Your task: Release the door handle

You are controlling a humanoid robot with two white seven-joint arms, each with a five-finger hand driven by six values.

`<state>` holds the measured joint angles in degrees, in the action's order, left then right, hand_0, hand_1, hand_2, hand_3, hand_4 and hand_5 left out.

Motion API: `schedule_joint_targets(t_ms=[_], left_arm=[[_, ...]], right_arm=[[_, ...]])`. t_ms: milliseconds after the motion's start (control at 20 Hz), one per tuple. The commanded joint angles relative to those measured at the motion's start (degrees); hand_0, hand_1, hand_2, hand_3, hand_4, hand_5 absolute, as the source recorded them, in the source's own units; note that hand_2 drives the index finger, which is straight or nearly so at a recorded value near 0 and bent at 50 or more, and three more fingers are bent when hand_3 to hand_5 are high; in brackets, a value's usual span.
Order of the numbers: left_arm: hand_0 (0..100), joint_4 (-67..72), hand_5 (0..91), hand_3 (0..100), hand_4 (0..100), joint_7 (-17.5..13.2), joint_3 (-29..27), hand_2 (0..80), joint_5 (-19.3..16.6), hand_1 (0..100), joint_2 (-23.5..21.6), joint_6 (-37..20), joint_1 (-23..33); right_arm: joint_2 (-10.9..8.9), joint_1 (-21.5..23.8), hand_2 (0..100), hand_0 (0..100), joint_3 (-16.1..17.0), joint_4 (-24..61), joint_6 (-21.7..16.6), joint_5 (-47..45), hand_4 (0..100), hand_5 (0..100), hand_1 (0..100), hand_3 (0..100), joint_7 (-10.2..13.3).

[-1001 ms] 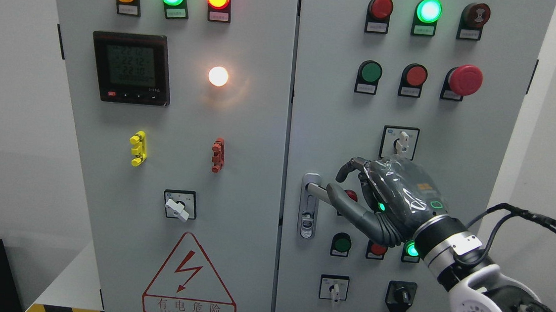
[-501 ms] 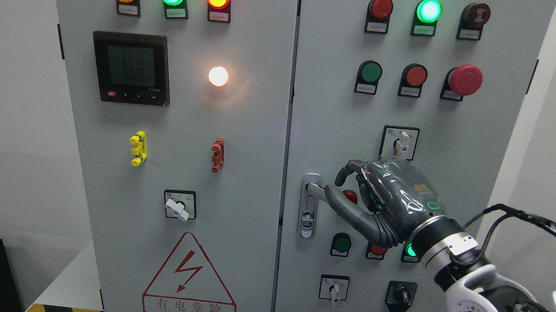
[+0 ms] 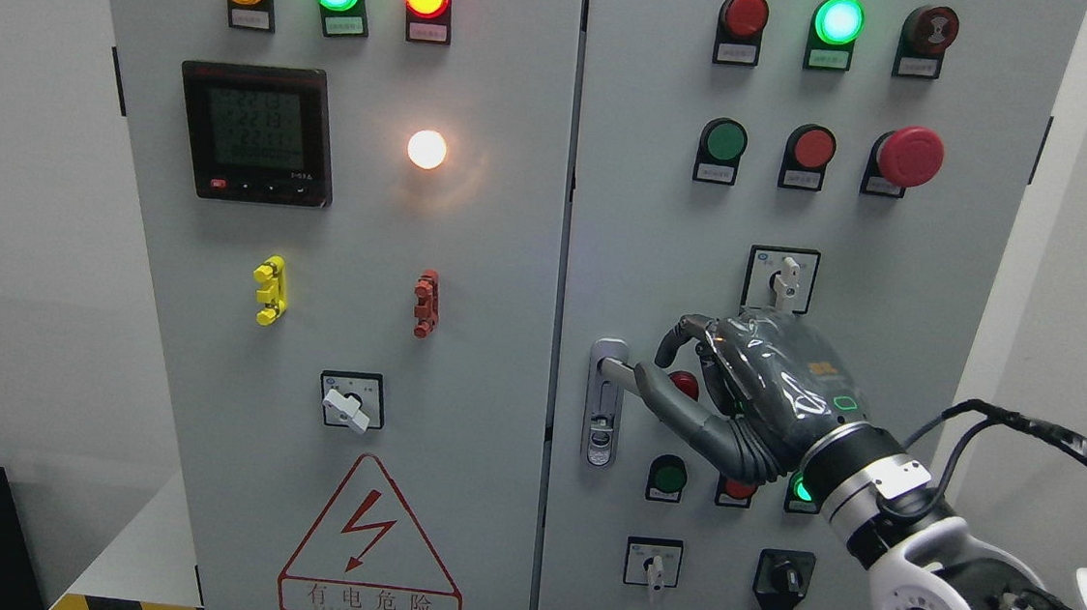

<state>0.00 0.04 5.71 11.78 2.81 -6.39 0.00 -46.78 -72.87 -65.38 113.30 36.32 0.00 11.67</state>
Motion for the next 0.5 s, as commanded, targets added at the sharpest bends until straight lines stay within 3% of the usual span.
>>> schedule_joint_targets(t_ms=[0,451], left_arm=[[12,-1.8,0.0,0,0,0.0,0.0,0.0,0.0,39,0.0,0.0,1.8],[12,-1.8,0.0,0,0,0.0,0.0,0.0,0.0,39,0.0,0.0,1.8]], right_arm=[[0.11,0.0,44,43,0.0,-0.7,0.0,-1.9,100,100,0,100,0.1],[0.2,0.0,44,43,0.0,-1.0,0.0,-2.1,100,100,0,100,0.1]])
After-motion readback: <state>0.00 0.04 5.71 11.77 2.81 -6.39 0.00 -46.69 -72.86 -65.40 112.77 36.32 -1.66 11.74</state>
